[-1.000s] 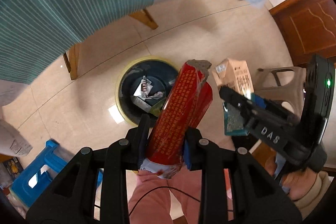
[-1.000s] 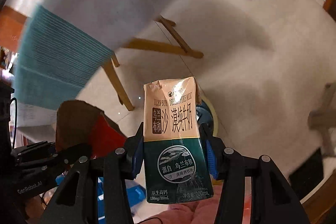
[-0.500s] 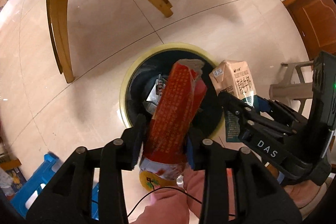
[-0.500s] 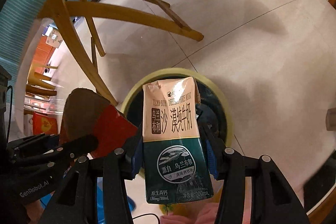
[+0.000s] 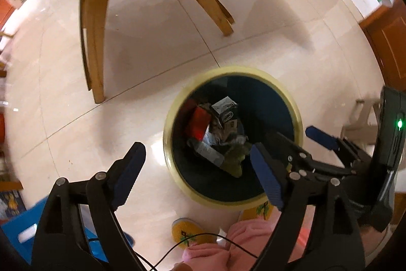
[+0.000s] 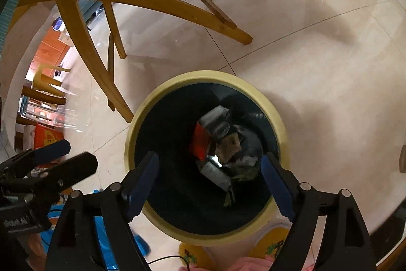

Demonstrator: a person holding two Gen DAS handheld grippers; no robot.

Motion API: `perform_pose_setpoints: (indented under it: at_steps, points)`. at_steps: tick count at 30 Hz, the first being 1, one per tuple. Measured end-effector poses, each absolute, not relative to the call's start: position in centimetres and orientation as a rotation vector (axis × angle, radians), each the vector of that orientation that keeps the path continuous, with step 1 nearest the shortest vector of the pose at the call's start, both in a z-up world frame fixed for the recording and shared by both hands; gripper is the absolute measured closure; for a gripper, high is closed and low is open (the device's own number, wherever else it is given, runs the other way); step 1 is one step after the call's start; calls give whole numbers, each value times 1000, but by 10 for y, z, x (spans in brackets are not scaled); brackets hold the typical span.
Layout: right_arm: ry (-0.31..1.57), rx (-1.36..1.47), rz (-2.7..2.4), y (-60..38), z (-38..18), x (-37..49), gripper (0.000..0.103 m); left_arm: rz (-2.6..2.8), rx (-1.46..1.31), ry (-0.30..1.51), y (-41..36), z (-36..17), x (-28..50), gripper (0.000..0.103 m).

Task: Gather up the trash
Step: 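Open both tools to drop the wrapper and carton into the bin, then move both tools back up over the table toward the trash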

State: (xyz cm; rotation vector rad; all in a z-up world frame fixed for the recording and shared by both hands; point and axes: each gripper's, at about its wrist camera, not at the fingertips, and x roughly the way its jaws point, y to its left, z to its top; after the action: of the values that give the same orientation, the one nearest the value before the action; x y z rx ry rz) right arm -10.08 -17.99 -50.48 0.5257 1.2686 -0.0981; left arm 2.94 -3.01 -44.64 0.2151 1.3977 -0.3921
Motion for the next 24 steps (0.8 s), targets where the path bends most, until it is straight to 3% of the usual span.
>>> perform_pose_setpoints:
  at_steps: [15,24]
  points:
    - [1207,524,-132,-202,-465,-99,18,-332,219,1310,-37,-406,19,20]
    - [1183,553,-171,-222,-395,-113,18,-343,205,1256,-50,-326,5,20]
